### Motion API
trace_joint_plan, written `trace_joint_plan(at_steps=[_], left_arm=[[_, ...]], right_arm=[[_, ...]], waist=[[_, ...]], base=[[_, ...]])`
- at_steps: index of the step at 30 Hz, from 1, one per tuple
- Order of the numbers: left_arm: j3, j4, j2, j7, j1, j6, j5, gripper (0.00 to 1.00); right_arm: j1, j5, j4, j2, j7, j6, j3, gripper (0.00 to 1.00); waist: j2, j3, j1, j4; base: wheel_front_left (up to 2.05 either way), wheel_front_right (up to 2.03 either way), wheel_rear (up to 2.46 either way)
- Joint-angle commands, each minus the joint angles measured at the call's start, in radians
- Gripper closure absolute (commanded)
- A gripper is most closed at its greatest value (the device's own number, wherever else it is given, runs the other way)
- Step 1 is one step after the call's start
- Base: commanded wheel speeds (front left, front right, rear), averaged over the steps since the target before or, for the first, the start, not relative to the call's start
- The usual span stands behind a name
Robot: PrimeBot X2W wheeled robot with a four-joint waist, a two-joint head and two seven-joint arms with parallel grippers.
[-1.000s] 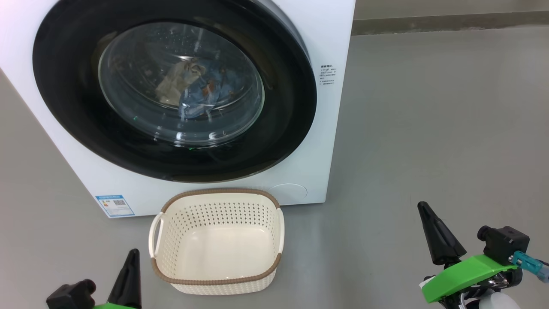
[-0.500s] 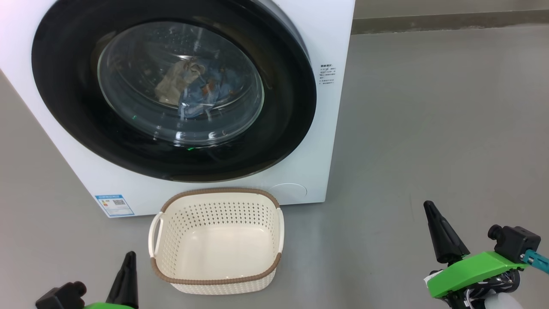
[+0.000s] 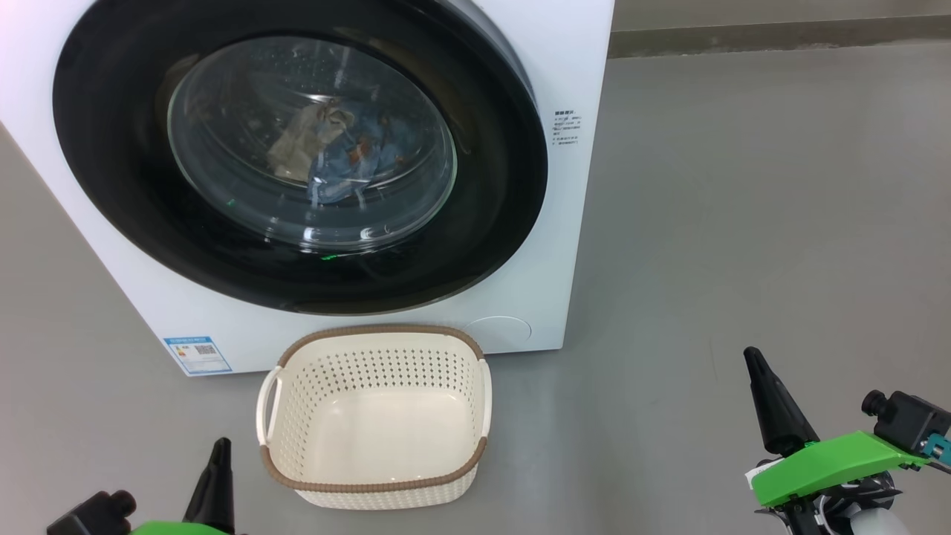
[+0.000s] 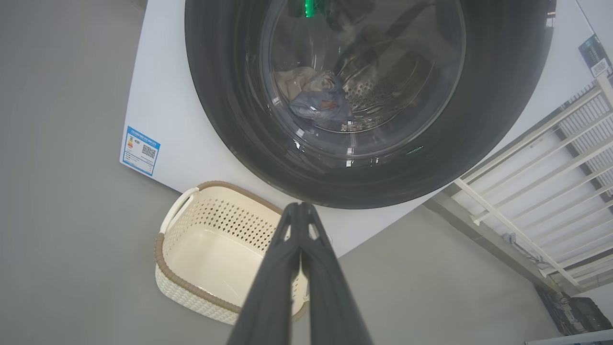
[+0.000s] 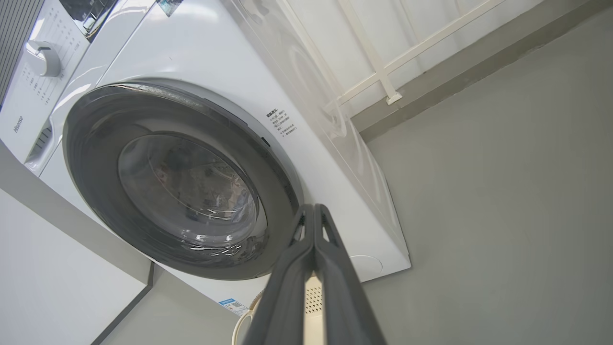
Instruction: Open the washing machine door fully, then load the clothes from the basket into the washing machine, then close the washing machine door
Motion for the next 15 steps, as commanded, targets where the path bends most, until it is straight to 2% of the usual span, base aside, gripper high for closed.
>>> trace_joint_plan(at_steps=[1,15], left_arm=[[0.024,-0.019,0.011,0.011,-0.047,-0.008,-0.031,1.0],[0.047,-0.013,0.004,0.049,-0.056,-0.012,-0.164,1.0]], right_arm=[[-0.015,0.03,-0.025,-0.003,0.009,-0.001,-0.005,1.0],[-0.01,0.163,-0.026,0.015,0.051,-0.001,-0.032,1.0]], waist=[[0.0,0.0,-0.0001,0.0],[0.0,0.002,-0.0001,-0.001]], base=[[0.0,0.0,0.0],[0.0,0.0,0.0]])
